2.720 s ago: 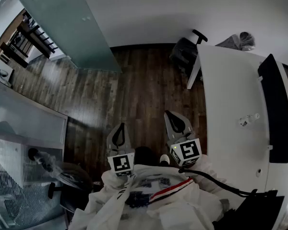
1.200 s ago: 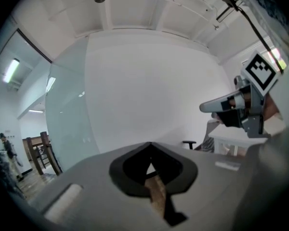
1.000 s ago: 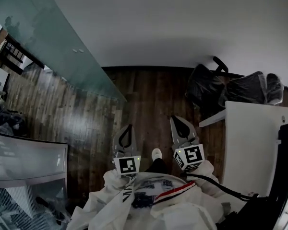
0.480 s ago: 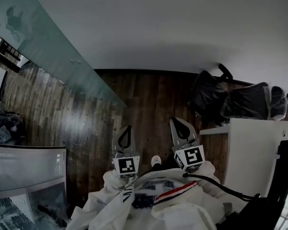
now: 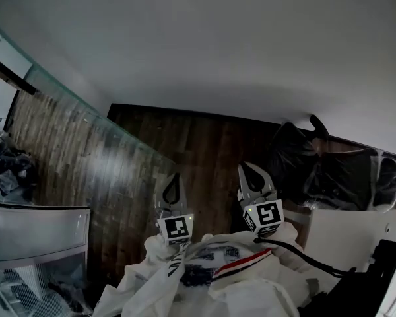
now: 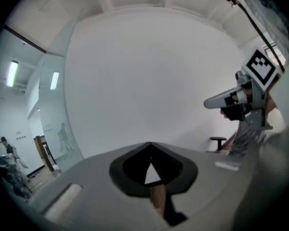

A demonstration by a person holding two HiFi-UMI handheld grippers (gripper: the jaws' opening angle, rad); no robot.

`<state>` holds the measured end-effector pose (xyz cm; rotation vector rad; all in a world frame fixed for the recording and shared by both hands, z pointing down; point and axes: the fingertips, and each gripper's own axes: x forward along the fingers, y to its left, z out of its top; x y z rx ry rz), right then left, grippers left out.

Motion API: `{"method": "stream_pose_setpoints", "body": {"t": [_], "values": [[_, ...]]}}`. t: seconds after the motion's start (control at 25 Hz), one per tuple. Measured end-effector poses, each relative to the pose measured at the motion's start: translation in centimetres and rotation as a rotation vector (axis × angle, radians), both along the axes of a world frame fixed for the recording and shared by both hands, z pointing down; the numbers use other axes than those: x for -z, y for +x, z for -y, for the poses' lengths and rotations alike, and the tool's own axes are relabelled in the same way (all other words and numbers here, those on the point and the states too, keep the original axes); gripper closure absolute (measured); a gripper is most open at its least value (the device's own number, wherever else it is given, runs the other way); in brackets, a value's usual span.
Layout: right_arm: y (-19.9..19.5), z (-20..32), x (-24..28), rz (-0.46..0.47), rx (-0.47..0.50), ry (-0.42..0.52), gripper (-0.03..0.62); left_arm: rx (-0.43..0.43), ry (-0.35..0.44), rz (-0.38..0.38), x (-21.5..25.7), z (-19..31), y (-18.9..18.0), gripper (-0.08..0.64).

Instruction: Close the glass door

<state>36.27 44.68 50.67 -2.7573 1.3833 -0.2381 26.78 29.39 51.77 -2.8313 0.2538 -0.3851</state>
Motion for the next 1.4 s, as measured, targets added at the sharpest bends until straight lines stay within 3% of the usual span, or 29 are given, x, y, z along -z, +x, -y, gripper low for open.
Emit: {"method": "stream_pose_setpoints", "body": {"t": [0.32,0.72,0.88,1.08,1.4], "values": [[10.1,0.5,-0.4,0.024,0.081,0.005,0.588,0.067,0.016,-0.005,0.9,0.5,9.9,0.558],[17.8,1.5,-1.6,0.028,0.220,-0.005,0.588,0.200,0.006,-0.005,0.5,0.0,15.9,0.558],[18.6,4.2,-1.7,0.035,0.298,0.010,0.588,0.275,0.014,0.012,0.2,1.3,15.0,0.558],[16.3,9.5,-2.9,0.046,0.455,-0.020,0.588,0.419,0.010,0.048,-0.6,5.2,12.1,0.558],[13.6,19.9,-2.9,0.044,0.654,-0.069,0.588,0.618,-0.023,-0.020,-0.9,13.6,8.1,0.558]]}}
